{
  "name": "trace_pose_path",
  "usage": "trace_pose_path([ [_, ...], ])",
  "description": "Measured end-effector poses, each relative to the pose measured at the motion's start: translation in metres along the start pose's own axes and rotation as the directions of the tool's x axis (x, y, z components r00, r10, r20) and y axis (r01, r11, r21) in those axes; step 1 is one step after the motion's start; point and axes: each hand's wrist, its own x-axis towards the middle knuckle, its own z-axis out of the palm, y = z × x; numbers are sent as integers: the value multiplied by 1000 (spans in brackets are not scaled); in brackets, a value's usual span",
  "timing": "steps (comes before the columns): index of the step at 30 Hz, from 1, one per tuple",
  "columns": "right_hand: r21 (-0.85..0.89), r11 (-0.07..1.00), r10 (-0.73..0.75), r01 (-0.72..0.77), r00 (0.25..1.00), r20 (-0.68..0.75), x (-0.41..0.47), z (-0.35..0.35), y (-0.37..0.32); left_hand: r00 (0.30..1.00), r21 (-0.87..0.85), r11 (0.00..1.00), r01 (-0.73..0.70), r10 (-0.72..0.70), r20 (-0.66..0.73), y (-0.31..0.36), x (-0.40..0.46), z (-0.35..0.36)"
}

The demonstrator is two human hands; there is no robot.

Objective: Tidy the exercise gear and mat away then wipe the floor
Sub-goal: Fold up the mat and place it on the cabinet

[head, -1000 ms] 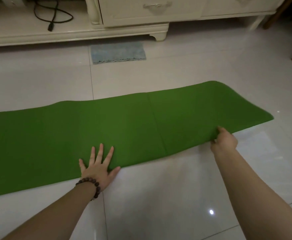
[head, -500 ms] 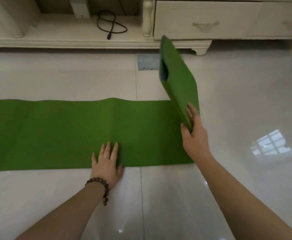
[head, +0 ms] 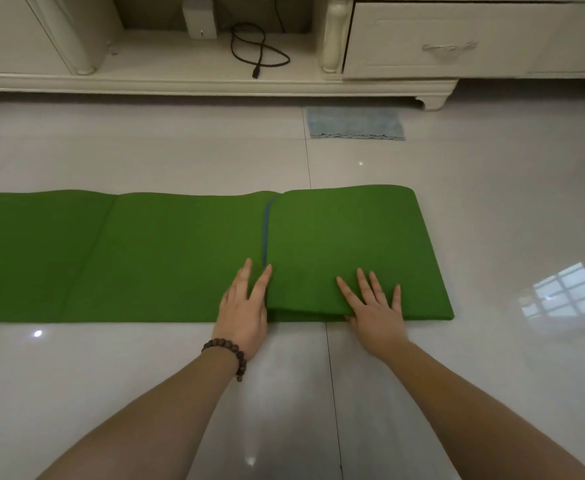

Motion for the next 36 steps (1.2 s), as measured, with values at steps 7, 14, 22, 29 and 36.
trace_pose_path([
  [7,39,996,84,-85,996,18,10,-4,-10,995,56,994,-94,92,37,20,4,13],
  [14,11,1000,5,-7,986,166,10,-8,-2,953,281,958,-50,-39,302,24,1,28],
  [22,-106,993,-13,49,948,317,7,-13,-2,828,517,832,-202,-138,544,32,24,8],
  [29,-35,999,5,-1,995,96,-4,-14,2,880,567,798,-204,-104,464,42,24,-1],
  [36,-91,993,66,-70,996,-54,-11,-33,18,880,567,754,-332,32,474,33,48,-76],
])
